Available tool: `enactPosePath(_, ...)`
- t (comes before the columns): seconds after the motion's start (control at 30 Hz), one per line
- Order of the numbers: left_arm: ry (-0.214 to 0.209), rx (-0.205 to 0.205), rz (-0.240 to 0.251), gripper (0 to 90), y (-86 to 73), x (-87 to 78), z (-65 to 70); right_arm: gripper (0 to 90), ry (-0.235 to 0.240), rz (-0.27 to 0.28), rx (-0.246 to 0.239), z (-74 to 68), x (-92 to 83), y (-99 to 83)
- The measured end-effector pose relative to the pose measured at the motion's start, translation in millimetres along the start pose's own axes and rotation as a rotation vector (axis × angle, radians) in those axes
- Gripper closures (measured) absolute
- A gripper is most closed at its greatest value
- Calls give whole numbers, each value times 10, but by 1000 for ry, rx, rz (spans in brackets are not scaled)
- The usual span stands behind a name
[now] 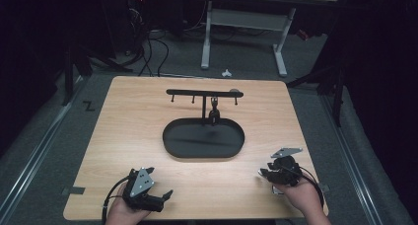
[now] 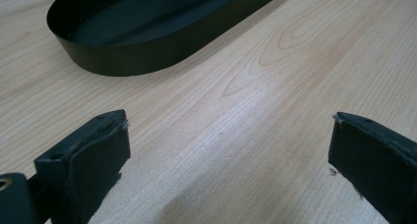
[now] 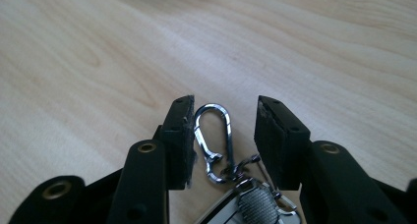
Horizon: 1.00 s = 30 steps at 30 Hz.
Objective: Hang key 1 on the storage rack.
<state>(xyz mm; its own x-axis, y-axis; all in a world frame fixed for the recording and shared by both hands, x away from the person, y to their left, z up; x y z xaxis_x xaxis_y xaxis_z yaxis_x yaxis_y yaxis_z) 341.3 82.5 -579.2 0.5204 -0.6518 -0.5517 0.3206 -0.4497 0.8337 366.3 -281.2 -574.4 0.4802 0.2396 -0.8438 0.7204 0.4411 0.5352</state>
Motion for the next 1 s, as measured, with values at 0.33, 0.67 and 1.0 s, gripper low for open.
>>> enactPosePath(0.33,-3,-3,0,28,8,2,2,694,13,-69,-19,35,95,-134)
enactPosePath(0.67,-3,0,-3,29,2,11,5,742,-32,-51,50,220,198,14)
enactPosePath(1.0,2,-5,3,31,1,-5,-15,663,-29,-101,79,263,234,77)
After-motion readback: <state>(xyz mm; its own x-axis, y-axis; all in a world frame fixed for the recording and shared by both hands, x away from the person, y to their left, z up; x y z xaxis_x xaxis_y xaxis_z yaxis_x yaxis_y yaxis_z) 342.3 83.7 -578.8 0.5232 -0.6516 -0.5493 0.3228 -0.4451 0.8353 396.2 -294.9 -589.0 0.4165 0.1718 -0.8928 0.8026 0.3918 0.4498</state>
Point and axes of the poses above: each handheld gripper's, and its own axes: x roughly forward along the jaws, y roughly out of its top, z roughly to its right, the point moved 10 cm from there along x, roughly forward along the jaws, and after that the axes turned 2 degrees about -y, right-handed, at the moved point
